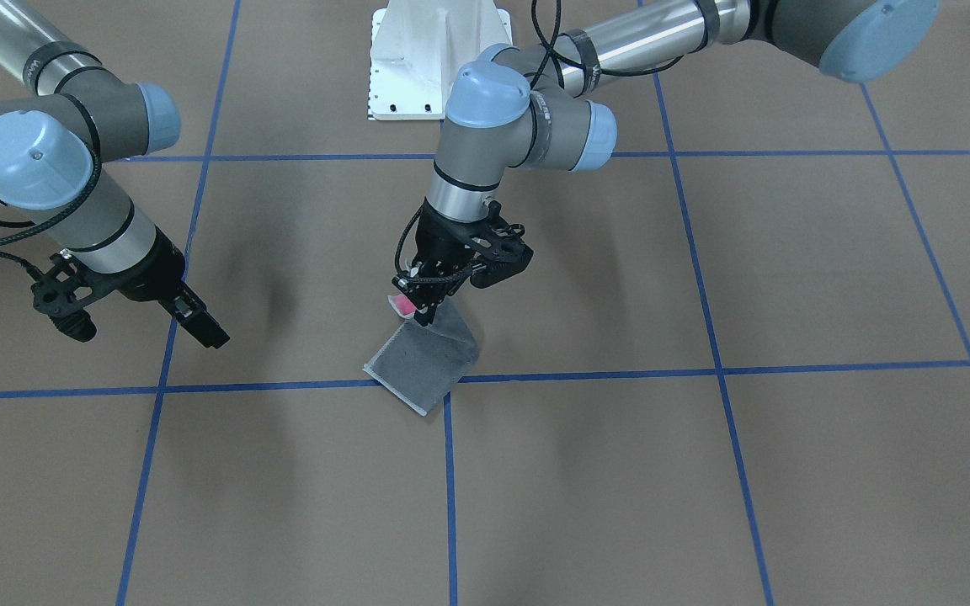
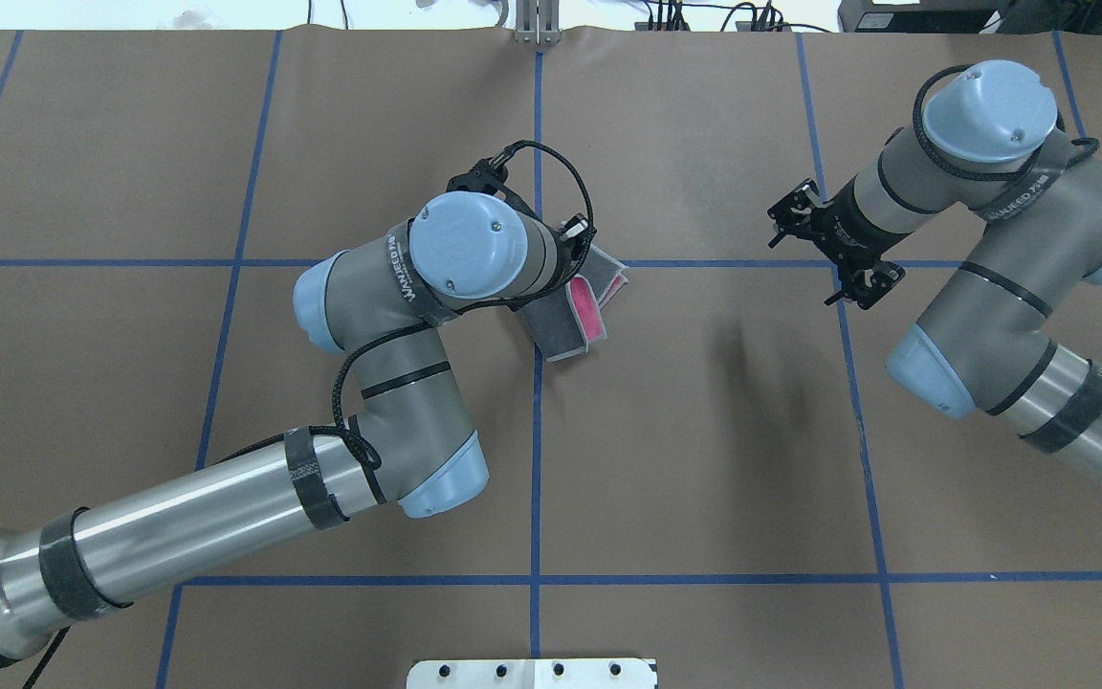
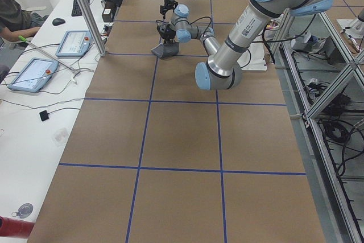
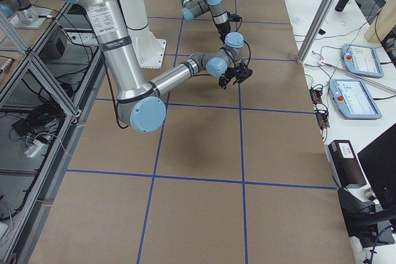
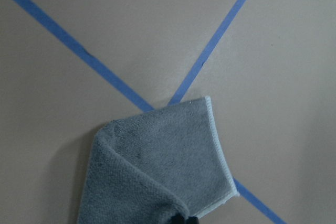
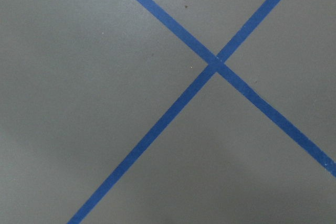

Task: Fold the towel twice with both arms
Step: 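Lift the near end and fold it over onto the far end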

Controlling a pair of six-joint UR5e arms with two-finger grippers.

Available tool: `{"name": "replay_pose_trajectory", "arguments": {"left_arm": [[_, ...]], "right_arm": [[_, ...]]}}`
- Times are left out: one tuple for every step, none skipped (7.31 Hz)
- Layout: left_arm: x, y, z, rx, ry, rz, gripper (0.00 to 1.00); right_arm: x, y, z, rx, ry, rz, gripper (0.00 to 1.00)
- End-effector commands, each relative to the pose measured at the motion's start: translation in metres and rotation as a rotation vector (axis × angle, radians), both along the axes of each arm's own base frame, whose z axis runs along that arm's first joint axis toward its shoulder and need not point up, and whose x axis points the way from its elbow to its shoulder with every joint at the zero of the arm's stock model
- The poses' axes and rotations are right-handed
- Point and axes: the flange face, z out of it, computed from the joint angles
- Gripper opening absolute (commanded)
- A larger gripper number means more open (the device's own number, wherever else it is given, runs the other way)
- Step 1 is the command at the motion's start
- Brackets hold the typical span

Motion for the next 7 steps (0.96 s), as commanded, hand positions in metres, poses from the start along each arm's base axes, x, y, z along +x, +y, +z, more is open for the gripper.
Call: {"name": "replay_pose_trajectory", "arguments": {"left_arm": [[0.014,-0.02,-0.003,-0.001,-0.006,-0.014,0.0],[0.02,-0.029,-0.002,0.004,0.002,-0.02,0.0],[0.02,-0.034,-0.007,0.005,0.003,-0.026,0.0],[0.016,-0.039,-0.007,0.005,0.003,-0.033,0.0],[0.014,-0.042,-0.007,0.006,0.003,-0.037,0.0],[0.011,-0.046,-0.01,0.007,0.006,-0.042,0.0],[0.008,-0.05,-0.01,0.007,0.004,-0.048,0.0]], "right_arm": [[0.001,0.0,0.001,0.0,0.0,-0.001,0.99],[0.001,0.0,0.001,0.0,0.0,-0.001,0.99],[0.001,0.0,0.002,-0.001,0.001,-0.001,0.99],[0.001,0.0,0.003,-0.003,0.004,0.0,0.99],[0.0,0.0,0.004,-0.003,0.005,-0.003,0.99],[0.0,0.0,0.004,-0.003,0.005,-0.003,0.99],[0.0,0.0,0.004,-0.003,0.005,-0.003,0.99]]}}
